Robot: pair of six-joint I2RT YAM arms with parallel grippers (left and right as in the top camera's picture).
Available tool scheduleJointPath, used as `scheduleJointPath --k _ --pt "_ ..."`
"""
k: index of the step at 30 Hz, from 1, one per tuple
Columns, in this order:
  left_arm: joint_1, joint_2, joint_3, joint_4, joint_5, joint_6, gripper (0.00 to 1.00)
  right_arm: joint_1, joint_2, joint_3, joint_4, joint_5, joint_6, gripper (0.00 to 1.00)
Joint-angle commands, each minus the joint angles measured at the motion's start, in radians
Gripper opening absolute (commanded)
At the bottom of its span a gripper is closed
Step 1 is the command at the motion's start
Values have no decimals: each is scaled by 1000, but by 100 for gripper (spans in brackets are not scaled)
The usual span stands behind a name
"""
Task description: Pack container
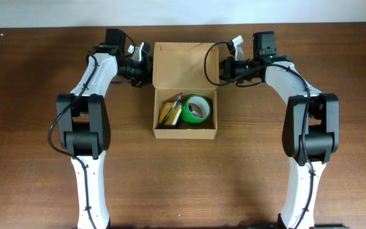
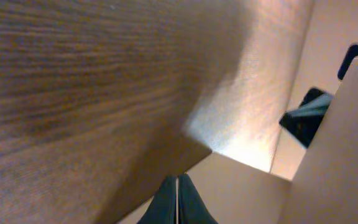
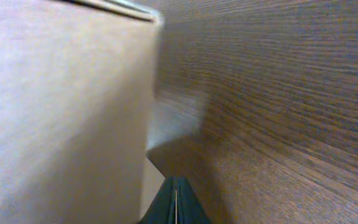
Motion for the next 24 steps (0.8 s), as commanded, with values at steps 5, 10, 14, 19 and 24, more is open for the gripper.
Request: scheduleJointPath --k 5,10,14,19,24 --pt "3 -42 88 -109 -2 156 2 7 -95 28 -2 -36 -35 3" --pt "3 -43 121 -163 -16 189 2 7 -140 28 -56 -35 -103 3" --pt "3 -43 154 -201 -23 215 2 7 -172 28 -92 -32 -135 4" --pt "3 -43 238 -303 -77 264 2 7 -216 28 -131 -19 -180 4" --pt "2 -43 328 -406 -104 319 1 7 -269 28 -182 3 -212 3"
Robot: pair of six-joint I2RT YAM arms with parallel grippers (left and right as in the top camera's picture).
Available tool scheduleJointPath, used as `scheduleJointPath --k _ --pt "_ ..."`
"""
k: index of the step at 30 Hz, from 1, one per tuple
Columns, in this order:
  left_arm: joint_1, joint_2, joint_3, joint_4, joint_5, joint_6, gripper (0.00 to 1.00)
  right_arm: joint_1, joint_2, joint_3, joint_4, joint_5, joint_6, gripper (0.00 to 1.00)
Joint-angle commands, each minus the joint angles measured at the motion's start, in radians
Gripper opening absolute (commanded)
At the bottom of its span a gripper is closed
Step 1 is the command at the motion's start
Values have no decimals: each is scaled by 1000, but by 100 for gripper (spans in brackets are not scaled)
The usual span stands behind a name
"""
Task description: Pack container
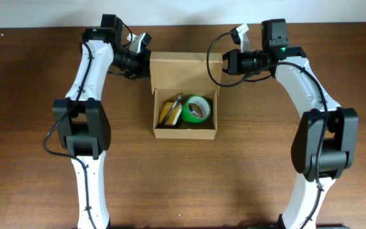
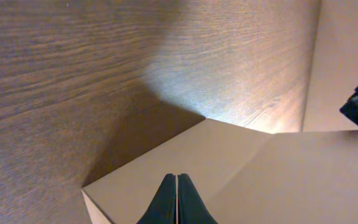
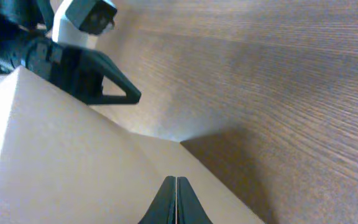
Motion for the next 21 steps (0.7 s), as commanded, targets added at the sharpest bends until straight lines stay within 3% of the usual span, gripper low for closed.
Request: scheduleJointPath --k 1,15,21 --pt "2 -42 71 -43 -26 72 2 7 -80 22 -25 5 -61 3" --pt "-4 -42 292 -355 -105 216 2 16 -277 22 -313 134 -172 4" --pt "-15 -56 328 -438 -104 250 2 83 -342 22 -443 251 -196 4"
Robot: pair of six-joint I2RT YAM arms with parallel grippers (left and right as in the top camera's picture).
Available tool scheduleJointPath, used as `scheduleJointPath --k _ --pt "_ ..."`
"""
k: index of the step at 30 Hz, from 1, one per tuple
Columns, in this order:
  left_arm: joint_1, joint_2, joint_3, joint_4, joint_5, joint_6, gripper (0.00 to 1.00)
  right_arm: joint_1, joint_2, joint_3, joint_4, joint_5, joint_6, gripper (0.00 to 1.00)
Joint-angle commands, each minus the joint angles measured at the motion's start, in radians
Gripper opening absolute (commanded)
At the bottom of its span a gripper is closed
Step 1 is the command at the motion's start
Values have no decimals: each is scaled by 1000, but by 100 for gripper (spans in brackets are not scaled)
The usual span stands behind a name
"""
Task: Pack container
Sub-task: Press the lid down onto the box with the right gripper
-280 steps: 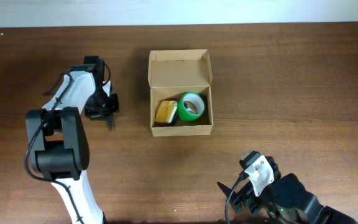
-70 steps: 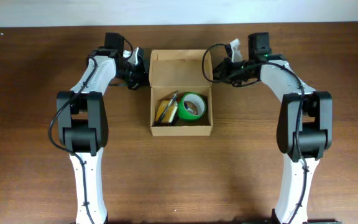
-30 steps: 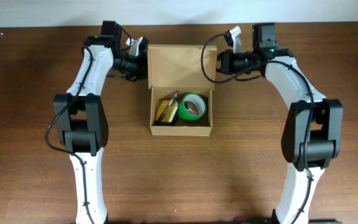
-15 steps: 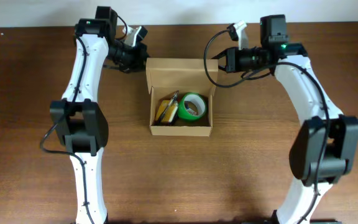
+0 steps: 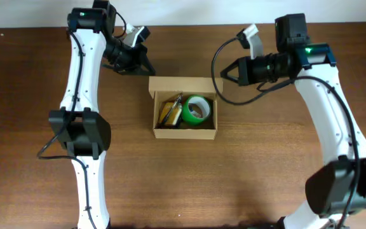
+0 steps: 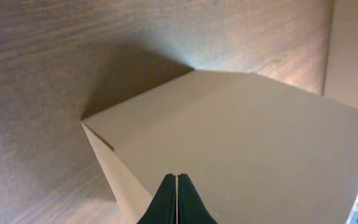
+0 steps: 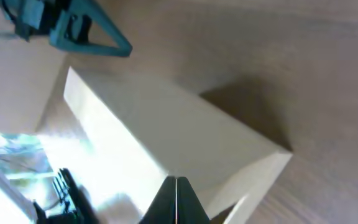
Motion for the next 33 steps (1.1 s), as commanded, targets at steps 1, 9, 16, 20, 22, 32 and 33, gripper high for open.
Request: scheduleJointPath --k 1,9,16,20,22,32,33 --pt "-14 -61 28 -8 -11 45 2 69 -50 19 -48 109 -34 3" --pt "-24 -129 28 -8 -72 33 2 264 -55 19 -142 343 -30 4" --pt "-24 -185 28 -8 -102 23 2 354 -55 19 -142 376 -3 4" --pt "-24 -210 28 -8 -142 6 2 373 -61 19 -142 375 -4 4" --pt "-24 -217 28 -8 -145 4 2 374 -58 19 -143 375 -3 3" --pt "-24 -223 28 -8 -182 -4 3 438 3 18 -110 549 -3 4" --pt "-24 -223 28 -8 -194 -9 3 443 17 18 -108 559 -3 4"
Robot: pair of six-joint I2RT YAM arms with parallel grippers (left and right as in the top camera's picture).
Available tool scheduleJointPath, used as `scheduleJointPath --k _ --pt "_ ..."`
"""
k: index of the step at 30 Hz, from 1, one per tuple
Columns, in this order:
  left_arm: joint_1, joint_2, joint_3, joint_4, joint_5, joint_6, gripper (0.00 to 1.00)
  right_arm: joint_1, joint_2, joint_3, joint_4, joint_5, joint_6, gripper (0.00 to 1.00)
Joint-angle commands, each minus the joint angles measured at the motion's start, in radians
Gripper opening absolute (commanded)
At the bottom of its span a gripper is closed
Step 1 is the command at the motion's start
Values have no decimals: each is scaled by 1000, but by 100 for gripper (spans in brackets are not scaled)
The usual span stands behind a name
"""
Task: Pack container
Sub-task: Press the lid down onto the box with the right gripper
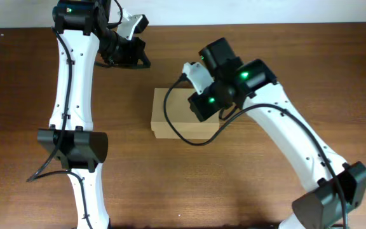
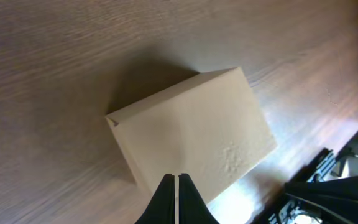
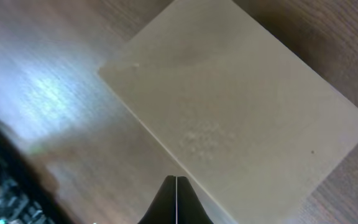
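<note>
The brown cardboard box [image 1: 173, 114] sits on the table with its lid down, so whatever is inside is hidden. It fills the middle of the left wrist view [image 2: 191, 127] and of the right wrist view [image 3: 229, 106]. My left gripper [image 1: 140, 61] hangs shut behind and to the left of the box, well apart from it; its fingertips [image 2: 178, 178] are pressed together on nothing. My right gripper [image 1: 196, 105] is above the lid's right half, shut and holding nothing [image 3: 176, 180]. I cannot tell whether it touches the lid.
The wooden table [image 1: 265, 191] spreads round the box on all sides. My right arm [image 1: 284, 137] reaches in diagonally from the front right, and my left arm [image 1: 72, 83] stands along the left.
The lid, then standing nearly upright with green tape and tools showing inside, is now down flat on the box. My right gripper moved from the back right to over the box. My left stayed back left.
First the lid lay flat behind the open box, with both shut grippers at its two sides. Then it was tilted up, the grippers still at its corners. Later it stood steeply over the back edge, with the grippers farther out. Now the box is closed.
</note>
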Motion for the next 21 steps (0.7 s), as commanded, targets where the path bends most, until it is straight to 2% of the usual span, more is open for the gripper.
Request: scheduleJointPath --k 1,12,21 --pt "3 -39 21 -3 -44 -21 3 23 51 14 8 75 8 4" --pt "3 -39 21 -3 -190 -61 2 23 177 14 49 93 8 4" --pt "3 -39 21 -3 -195 -62 2 23 282 14 49 93 8 4"
